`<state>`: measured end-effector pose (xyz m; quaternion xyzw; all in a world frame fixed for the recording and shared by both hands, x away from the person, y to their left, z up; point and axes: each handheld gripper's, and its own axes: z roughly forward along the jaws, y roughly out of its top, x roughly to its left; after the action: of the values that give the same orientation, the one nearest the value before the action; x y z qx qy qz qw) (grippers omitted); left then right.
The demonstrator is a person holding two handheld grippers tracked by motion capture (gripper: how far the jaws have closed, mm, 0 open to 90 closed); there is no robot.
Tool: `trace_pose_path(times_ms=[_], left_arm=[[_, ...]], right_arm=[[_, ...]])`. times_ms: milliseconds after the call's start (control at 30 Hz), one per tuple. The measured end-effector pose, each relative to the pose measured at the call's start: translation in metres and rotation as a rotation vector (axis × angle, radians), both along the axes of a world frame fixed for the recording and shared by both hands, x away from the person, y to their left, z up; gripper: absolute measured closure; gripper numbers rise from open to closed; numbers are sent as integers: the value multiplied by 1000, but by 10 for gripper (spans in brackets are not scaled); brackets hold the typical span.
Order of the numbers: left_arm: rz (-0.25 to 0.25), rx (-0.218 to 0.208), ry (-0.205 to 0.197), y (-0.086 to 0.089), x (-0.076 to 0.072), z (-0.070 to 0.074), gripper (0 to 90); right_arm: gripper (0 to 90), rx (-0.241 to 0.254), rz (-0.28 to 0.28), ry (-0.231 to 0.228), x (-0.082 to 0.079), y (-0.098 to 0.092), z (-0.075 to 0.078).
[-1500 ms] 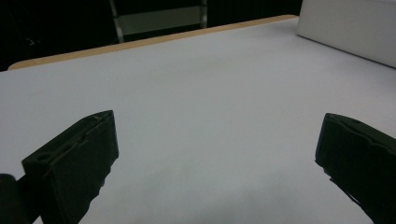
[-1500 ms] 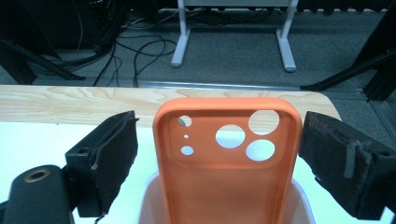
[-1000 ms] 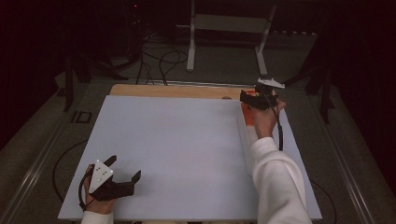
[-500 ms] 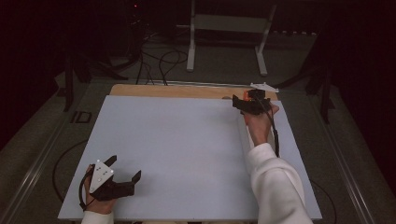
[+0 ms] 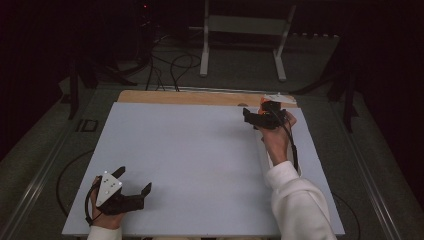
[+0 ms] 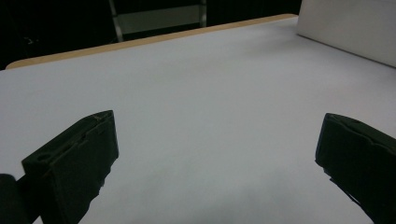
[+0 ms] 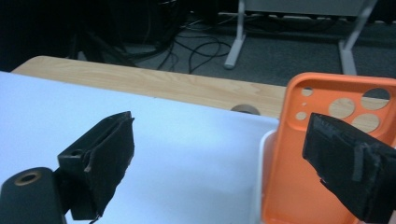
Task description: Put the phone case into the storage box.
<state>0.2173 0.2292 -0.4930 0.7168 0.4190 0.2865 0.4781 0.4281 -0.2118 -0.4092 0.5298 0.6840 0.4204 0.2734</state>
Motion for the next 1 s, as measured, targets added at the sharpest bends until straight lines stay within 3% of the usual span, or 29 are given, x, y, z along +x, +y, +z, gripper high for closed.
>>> trace_pose_path(times_ms=[300,400,1000], left_arm=[[-5,3,4,-1,0,0,0],[-6,1,5,-1,1,0,0],[-7,-13,7,3,1,2,0]], right_arm=[[89,16,64,-18,-30,7,7],[91,20,76,0,-40,9,6],[92,101,223,-32,-108,10,-6]])
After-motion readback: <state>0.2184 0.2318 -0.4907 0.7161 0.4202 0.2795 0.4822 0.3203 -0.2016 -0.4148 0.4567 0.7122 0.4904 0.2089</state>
